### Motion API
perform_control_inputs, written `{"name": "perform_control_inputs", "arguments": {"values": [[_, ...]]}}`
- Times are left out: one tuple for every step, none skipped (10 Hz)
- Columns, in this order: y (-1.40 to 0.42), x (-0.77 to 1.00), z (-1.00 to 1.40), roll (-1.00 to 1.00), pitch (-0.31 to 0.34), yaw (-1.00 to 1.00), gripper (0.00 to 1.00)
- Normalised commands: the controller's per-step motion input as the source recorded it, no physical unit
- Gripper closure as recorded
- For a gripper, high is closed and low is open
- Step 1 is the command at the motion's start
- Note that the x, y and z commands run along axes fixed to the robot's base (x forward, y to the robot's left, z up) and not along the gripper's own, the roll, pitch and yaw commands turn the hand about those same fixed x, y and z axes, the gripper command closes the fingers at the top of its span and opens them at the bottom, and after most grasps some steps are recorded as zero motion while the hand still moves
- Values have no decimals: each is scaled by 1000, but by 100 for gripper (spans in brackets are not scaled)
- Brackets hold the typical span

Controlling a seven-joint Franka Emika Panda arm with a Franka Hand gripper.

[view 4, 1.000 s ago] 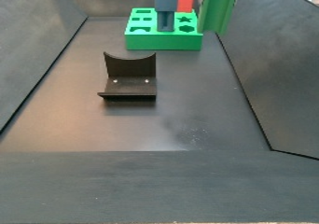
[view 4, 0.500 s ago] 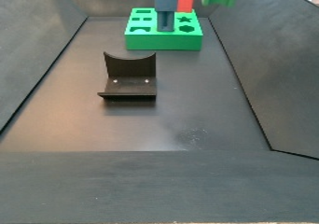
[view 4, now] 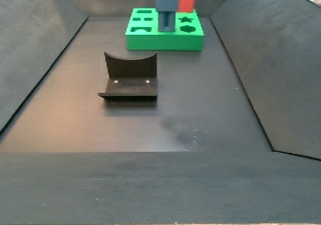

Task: Pick up the arch object. Move up. Place the arch object on the fixture. Regrasp the arch object. Rotate the arch object. Move to above the board. Insert the arch object.
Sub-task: Move to above the board, then insert the arch object.

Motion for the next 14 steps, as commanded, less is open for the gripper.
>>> {"name": "perform_control_inputs", "arguments": {"values": [[-1000,535,426,-10,152,6,100],[-1000,553,427,-6,116,13,100],[-965,550,408,15,112,16,100],[-594,379,252,26,130,12,100],[-335,255,145,36,131,9,100],[-168,134,82,39,85,12,100],[0,0,0,0,10,0,100],[0,0,0,0,0,17,100],[0,740,-26,0,33,-89,100],[0,1000,-40,10,50,-89,100],[0,1000,-9,0,4,-77,100],[0,1000,-86,19,0,0,100],[0,1000,-57,0,0,-37,100],[0,1000,-49,0,0,-34,100]]}}
